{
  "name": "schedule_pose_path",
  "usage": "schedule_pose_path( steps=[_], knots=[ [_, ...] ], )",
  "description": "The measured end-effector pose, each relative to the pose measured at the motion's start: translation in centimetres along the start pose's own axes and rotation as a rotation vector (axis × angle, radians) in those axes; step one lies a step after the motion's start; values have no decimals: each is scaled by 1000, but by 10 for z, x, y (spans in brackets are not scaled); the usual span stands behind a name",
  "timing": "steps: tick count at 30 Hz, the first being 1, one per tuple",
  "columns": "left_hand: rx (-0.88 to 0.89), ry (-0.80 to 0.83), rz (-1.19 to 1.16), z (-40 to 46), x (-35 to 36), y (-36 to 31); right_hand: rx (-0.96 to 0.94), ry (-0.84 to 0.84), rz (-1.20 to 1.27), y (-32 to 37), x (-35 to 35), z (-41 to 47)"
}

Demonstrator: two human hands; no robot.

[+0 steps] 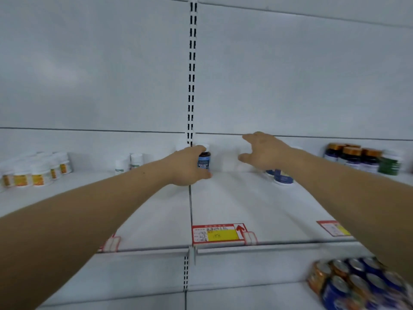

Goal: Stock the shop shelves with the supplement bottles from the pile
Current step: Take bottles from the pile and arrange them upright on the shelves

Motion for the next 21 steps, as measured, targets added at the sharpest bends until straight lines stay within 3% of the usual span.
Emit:
schedule_pose_path(
  steps=[11, 21],
  knots=[
    [80, 84, 12, 6, 62, -84, 101, -45, -23, -110, -11, -34],
    [-194, -13, -268, 63, 126, -156, -22, 42, 149, -185, 24, -5]
  ],
)
Point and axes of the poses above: each hand's wrist, its own z-axis towards the middle knuckle, its own x-axis out of the palm, y = z × x, the point moved 2 cm from there along z, towards the middle knuckle, and after that the axes turned 13 degrees about -y, right-handed, at the moved point
